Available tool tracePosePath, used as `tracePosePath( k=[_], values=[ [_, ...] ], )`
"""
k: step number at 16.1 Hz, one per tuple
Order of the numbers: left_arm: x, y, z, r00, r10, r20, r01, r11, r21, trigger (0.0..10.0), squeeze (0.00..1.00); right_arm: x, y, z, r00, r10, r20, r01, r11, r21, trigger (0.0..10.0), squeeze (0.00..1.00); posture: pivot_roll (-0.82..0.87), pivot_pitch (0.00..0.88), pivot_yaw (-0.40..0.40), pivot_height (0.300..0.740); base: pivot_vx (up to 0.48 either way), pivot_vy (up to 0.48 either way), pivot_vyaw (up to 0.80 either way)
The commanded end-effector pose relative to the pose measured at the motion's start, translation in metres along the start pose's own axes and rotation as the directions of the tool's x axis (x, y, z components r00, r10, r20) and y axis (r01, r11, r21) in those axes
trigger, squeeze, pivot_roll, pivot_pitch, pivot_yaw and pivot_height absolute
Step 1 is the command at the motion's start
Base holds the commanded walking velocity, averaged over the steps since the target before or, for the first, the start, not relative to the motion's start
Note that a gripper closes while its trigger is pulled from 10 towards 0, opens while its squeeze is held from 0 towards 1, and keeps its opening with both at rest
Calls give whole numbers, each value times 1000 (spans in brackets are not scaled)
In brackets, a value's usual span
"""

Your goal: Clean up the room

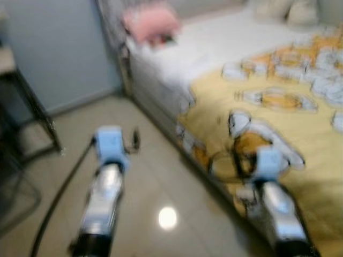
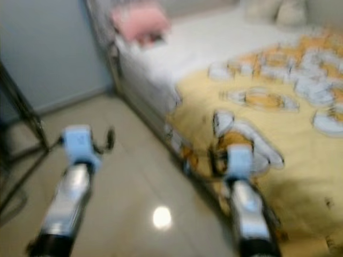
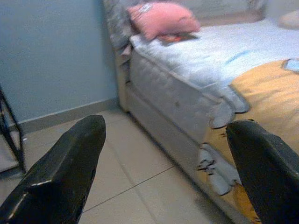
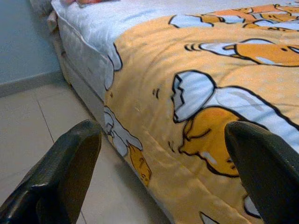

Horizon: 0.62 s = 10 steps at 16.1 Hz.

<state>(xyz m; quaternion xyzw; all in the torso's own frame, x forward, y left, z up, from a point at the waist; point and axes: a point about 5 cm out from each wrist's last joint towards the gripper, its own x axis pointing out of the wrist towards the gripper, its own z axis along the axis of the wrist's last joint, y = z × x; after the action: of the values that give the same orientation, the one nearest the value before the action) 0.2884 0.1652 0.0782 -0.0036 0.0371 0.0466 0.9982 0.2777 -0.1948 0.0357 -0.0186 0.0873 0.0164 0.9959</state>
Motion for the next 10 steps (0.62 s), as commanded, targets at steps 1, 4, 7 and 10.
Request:
tracePosePath(
  k=[1,4,7,10],
  values=[
    [4,-7,6,1000,-15,19,15,1000,-9,10000,0,0,-9,2,1000,-27,12,28,1000,-14,10000,0,-114,0,72,740,480,0,800],
    [6,-6,6,1000,-8,14,8,1000,-16,10000,0,1,-4,1,1000,-19,7,19,1000,-8,10000,0,-109,0,73,740,480,0,756],
    [6,-5,6,1000,-11,9,11,1000,-25,10000,0,1,-2,-1,1000,-14,0,14,1000,-15,10000,0,-105,0,76,740,480,0,725],
    [5,-3,6,1000,-7,6,7,1000,-13,10000,0,1,-1,-2,1000,-12,-6,12,1000,-19,10000,0,-102,0,79,740,480,0,702]
  ],
)
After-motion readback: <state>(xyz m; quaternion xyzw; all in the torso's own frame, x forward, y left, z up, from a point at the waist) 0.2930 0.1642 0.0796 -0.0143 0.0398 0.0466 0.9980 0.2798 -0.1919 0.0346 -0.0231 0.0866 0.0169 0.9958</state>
